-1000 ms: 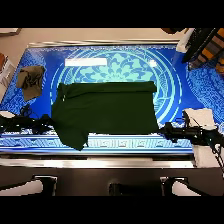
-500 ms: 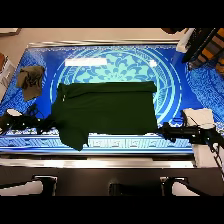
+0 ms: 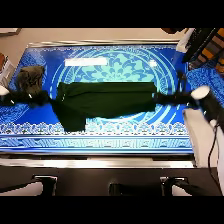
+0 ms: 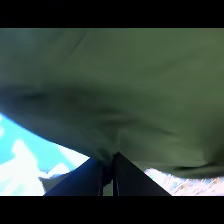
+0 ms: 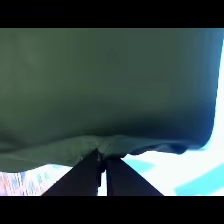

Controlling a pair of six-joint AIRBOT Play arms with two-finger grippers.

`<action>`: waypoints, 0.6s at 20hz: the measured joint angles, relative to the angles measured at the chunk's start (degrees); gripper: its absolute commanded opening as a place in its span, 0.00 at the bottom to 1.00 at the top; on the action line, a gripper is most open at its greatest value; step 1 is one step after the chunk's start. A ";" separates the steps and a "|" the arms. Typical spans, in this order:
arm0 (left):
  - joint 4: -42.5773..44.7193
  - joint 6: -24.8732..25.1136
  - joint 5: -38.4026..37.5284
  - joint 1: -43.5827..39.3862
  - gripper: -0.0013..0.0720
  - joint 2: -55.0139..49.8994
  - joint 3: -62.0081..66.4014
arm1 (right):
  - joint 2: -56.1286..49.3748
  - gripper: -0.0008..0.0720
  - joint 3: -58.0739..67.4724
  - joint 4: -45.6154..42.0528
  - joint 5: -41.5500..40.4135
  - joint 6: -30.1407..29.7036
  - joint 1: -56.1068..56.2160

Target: Fold the clothes and pants, and hang the long-sleeved shirts on hangers.

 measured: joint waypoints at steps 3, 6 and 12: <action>0.09 -3.69 -0.79 -1.33 0.04 4.79 12.66 | 1.70 0.05 16.17 -5.03 3.39 3.93 0.90; 3.56 -9.25 -1.73 -1.84 0.04 12.17 22.12 | 6.71 0.05 28.11 -8.46 6.82 6.82 1.20; 17.27 -21.18 -3.91 -2.10 0.04 30.86 28.48 | 24.33 0.05 36.11 -16.50 8.83 12.09 1.36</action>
